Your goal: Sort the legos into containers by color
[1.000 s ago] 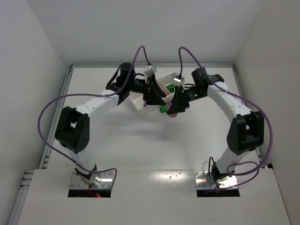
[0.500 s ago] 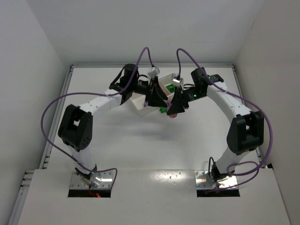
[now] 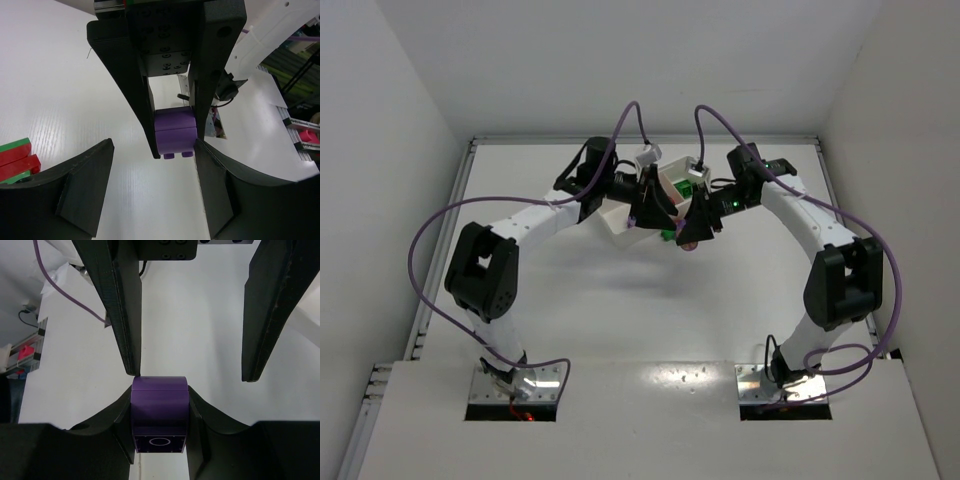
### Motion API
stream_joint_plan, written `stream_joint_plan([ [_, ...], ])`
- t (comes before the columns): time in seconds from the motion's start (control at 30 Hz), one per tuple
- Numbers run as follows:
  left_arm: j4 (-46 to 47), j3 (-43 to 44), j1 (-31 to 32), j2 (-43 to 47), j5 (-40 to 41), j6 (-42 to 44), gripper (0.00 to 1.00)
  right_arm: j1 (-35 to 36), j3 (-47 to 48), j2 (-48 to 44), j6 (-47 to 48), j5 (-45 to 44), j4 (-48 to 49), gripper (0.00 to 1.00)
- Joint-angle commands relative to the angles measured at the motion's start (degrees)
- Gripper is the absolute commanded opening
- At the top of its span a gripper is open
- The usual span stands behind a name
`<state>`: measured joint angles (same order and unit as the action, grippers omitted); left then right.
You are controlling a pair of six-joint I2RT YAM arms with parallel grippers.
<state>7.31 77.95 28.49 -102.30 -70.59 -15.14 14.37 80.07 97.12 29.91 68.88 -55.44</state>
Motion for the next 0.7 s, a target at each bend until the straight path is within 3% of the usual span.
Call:
stream_joint_plan([
  [0.0,0.42,2.12,1.39,0.08,-2.54,1.69,0.72,0.31,0.43,-0.97,0.76,1.08,2.97,0.01],
  [0.37,-0.72,2.12,1.39,0.61,-3.68,2.92,0.72,0.31,-0.09,-0.45,0.76,0.55,3.50,0.01],
  [0.67,-0.72,2.64,1.39,0.61,-3.68,2.92,0.49,0.31,-0.09,0.09,0.76,0.02,3.50,0.01],
])
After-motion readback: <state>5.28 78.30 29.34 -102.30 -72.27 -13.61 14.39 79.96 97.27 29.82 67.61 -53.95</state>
